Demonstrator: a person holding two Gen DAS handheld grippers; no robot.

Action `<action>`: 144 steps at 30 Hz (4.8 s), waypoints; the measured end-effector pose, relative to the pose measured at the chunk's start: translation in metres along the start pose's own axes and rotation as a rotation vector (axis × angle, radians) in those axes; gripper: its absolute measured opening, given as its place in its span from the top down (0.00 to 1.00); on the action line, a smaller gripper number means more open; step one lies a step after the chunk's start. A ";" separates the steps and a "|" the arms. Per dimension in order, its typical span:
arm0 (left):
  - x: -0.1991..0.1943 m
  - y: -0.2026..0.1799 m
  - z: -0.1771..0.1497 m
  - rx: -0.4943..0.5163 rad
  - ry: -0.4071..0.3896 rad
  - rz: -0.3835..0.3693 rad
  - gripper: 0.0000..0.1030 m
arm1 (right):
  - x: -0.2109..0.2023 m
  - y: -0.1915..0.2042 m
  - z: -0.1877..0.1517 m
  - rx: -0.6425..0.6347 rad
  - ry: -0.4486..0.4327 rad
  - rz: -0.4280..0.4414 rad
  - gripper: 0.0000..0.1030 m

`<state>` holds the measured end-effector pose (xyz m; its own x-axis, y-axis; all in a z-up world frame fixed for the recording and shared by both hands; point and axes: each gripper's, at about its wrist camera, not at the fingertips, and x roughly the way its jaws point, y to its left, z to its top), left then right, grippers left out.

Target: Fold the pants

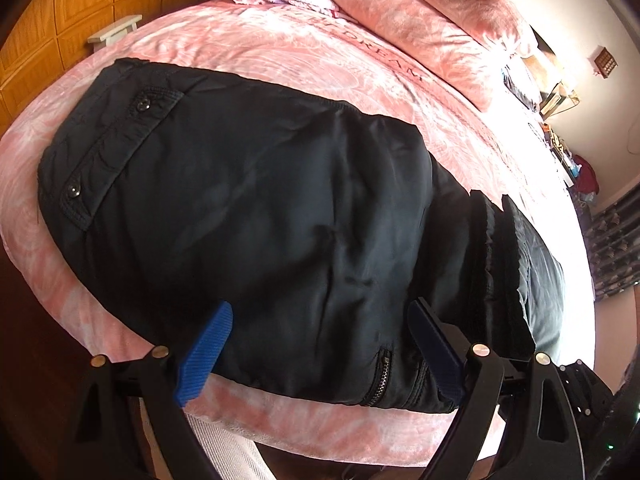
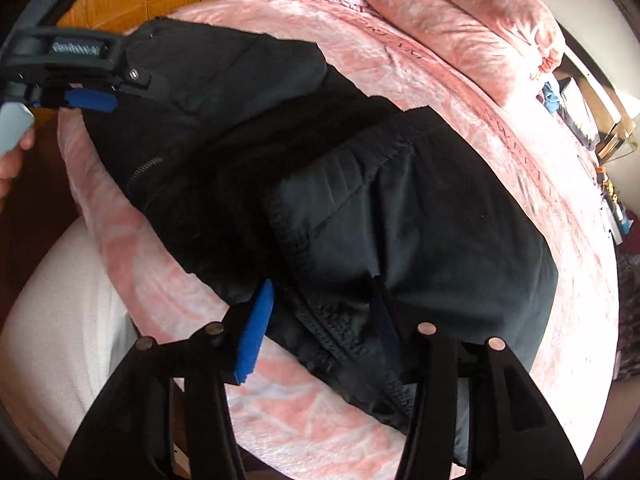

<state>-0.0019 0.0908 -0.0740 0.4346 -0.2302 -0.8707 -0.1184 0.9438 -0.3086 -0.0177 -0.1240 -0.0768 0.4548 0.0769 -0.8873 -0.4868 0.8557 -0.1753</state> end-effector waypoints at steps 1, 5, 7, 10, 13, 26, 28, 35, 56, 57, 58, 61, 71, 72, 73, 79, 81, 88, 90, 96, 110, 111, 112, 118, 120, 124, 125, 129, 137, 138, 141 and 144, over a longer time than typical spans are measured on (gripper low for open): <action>0.000 0.001 -0.001 -0.002 0.001 0.000 0.13 | -0.008 -0.002 0.000 0.030 -0.025 0.025 0.45; 0.003 0.006 0.000 -0.026 0.003 -0.010 0.12 | -0.020 -0.013 0.007 0.143 -0.059 0.100 0.43; 0.004 0.007 0.000 -0.032 0.005 -0.023 0.12 | -0.014 -0.014 0.012 0.161 -0.042 0.098 0.43; 0.003 0.006 -0.001 -0.020 0.004 -0.028 0.12 | -0.001 -0.012 0.020 0.177 -0.015 0.090 0.44; 0.002 0.006 -0.001 -0.016 0.002 -0.028 0.11 | 0.010 -0.010 0.025 0.188 0.008 0.065 0.66; 0.006 0.018 -0.005 -0.049 0.002 -0.041 0.10 | -0.002 0.020 0.034 0.119 -0.012 0.314 0.89; 0.005 0.018 -0.006 -0.047 0.002 -0.039 0.10 | 0.003 0.015 0.035 0.167 -0.011 0.316 0.89; 0.004 0.019 -0.006 -0.052 0.002 -0.031 0.10 | 0.014 0.008 0.044 0.194 0.022 0.317 0.82; 0.015 -0.035 -0.009 0.085 0.040 -0.028 0.10 | 0.024 -0.047 0.003 0.442 0.045 0.245 0.52; 0.015 -0.036 -0.009 0.092 0.042 -0.024 0.10 | 0.023 -0.044 0.004 0.423 0.047 0.226 0.51; 0.014 -0.036 -0.008 0.097 0.041 -0.022 0.10 | 0.020 -0.042 0.006 0.415 0.042 0.221 0.51; 0.008 -0.031 -0.008 0.100 0.021 0.005 0.10 | 0.008 -0.038 0.012 0.400 -0.012 0.261 0.51; 0.005 0.006 -0.010 0.028 0.032 0.043 0.10 | 0.030 -0.010 0.032 0.344 0.033 0.267 0.50; 0.004 0.009 -0.010 0.026 0.031 0.042 0.10 | 0.028 -0.011 0.030 0.352 0.032 0.277 0.51; 0.003 0.013 -0.009 0.022 0.027 0.037 0.10 | 0.026 -0.014 0.030 0.364 0.027 0.290 0.52; -0.022 0.070 -0.006 -0.101 -0.026 0.031 0.10 | 0.005 -0.037 0.022 0.442 -0.014 0.333 0.51; -0.030 0.105 -0.008 -0.210 -0.048 0.040 0.10 | 0.006 -0.037 0.021 0.448 -0.017 0.337 0.51; -0.024 0.194 -0.005 -0.487 -0.103 -0.086 0.14 | 0.019 -0.031 0.028 0.438 0.020 0.337 0.50; -0.017 0.208 -0.003 -0.538 -0.112 -0.111 0.16 | 0.021 -0.027 0.030 0.428 0.024 0.321 0.50; -0.012 0.231 0.006 -0.625 -0.208 -0.236 0.16 | 0.029 -0.025 0.029 0.413 0.037 0.314 0.50; 0.017 0.250 0.030 -0.728 -0.244 -0.400 0.49 | 0.036 -0.020 0.029 0.406 0.041 0.309 0.48; 0.019 0.251 0.030 -0.737 -0.247 -0.419 0.52 | 0.036 -0.020 0.028 0.404 0.040 0.308 0.48; 0.021 0.252 0.030 -0.747 -0.254 -0.441 0.52 | 0.036 -0.020 0.028 0.402 0.039 0.308 0.47; 0.043 0.264 0.032 -0.852 -0.268 -0.552 0.52 | 0.038 -0.018 0.029 0.400 0.042 0.305 0.46; 0.044 0.264 0.038 -0.857 -0.255 -0.557 0.52 | 0.038 -0.018 0.029 0.403 0.041 0.306 0.46; 0.046 0.264 0.035 -0.885 -0.269 -0.643 0.75 | 0.038 -0.019 0.026 0.412 0.033 0.315 0.46; 0.045 0.264 0.033 -0.903 -0.279 -0.656 0.78 | 0.038 -0.019 0.025 0.412 0.032 0.317 0.46; 0.024 0.244 0.039 -0.845 -0.347 -0.633 0.82 | 0.038 -0.022 0.024 0.415 0.035 0.325 0.46; -0.039 0.163 0.071 -0.507 -0.428 -0.587 0.82 | 0.036 -0.028 0.022 0.439 0.031 0.341 0.46; -0.046 0.149 0.074 -0.450 -0.428 -0.568 0.82 | 0.034 -0.030 0.021 0.447 0.026 0.343 0.46; -0.063 0.112 0.077 -0.272 -0.434 -0.475 0.82 | 0.025 -0.035 0.017 0.471 -0.001 0.337 0.46; -0.072 0.070 0.075 -0.086 -0.438 -0.360 0.82 | 0.012 -0.046 0.011 0.501 -0.044 0.330 0.46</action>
<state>0.0254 0.1916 -0.0044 0.7883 -0.3962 -0.4708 0.0409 0.7971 -0.6024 0.0179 -0.1568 -0.0745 0.3749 0.3916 -0.8403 -0.2016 0.9192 0.3384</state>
